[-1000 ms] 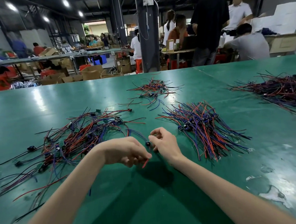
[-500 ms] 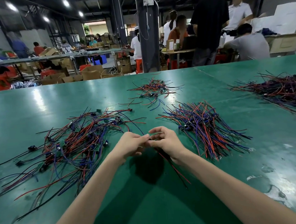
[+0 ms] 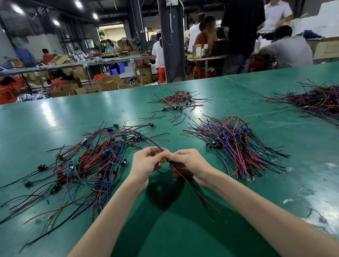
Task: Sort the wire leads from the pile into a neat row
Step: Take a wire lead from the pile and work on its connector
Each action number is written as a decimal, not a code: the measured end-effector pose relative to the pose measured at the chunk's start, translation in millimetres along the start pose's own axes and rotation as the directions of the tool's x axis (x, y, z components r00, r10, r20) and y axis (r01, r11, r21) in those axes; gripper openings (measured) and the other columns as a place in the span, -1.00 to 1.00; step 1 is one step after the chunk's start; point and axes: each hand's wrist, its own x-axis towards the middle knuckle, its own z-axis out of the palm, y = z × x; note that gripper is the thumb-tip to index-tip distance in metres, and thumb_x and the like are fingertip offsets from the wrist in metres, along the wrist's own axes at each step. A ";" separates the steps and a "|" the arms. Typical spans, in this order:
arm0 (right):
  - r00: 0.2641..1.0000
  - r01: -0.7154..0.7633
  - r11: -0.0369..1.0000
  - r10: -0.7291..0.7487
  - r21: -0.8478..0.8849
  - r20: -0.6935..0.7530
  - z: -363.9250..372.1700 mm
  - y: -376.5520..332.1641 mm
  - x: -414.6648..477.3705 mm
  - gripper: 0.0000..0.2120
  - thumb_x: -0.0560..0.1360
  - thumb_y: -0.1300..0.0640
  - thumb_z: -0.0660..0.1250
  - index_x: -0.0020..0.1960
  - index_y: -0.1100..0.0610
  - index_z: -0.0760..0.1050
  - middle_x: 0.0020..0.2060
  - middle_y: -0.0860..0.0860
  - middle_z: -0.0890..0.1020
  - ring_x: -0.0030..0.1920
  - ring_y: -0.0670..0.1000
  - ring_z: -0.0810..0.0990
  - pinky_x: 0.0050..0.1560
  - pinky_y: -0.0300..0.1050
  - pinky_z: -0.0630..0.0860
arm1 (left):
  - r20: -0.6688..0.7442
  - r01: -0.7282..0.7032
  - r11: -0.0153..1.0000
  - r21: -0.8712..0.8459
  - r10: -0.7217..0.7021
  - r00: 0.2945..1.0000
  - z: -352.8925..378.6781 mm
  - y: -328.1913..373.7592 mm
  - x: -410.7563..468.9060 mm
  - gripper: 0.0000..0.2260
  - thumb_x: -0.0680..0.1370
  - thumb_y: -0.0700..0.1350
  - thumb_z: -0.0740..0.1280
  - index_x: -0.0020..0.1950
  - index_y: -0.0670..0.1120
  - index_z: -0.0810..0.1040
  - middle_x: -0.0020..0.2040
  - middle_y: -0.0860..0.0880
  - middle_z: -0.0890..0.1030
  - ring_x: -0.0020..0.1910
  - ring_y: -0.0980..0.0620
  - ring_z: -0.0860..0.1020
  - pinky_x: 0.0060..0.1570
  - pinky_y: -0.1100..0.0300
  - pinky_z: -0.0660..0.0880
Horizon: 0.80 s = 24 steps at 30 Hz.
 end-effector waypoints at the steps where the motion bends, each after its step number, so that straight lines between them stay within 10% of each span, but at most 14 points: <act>1: 1.000 0.004 1.000 -0.004 -0.011 0.005 -0.2 -0.3 -0.7 -0.82 0.49 0.16 0.40 -0.24 0.23 0.53 -0.42 0.07 0.53 -0.46 0.00 0.43 -0.37 -0.16 0.50 | -0.006 -0.008 1.000 -0.021 0.008 1.000 0.2 0.1 -0.3 -0.91 0.45 -0.24 0.44 -0.22 -0.14 0.56 -0.44 0.02 0.56 -0.45 0.11 0.41 -0.38 0.32 0.37; 24: 0.985 0.106 0.944 -0.142 -0.312 -0.097 -5.9 11.4 7.2 -0.76 0.34 0.24 0.35 -0.49 0.10 0.52 -0.59 -0.02 0.47 -0.56 -0.06 0.33 -0.49 -0.28 0.27 | -0.251 -0.043 0.931 -0.363 -0.053 0.967 -22.2 18.7 7.4 -0.85 0.50 -0.25 0.40 -0.27 -0.23 0.57 -0.51 -0.01 0.57 -0.57 0.17 0.44 -0.55 0.38 0.39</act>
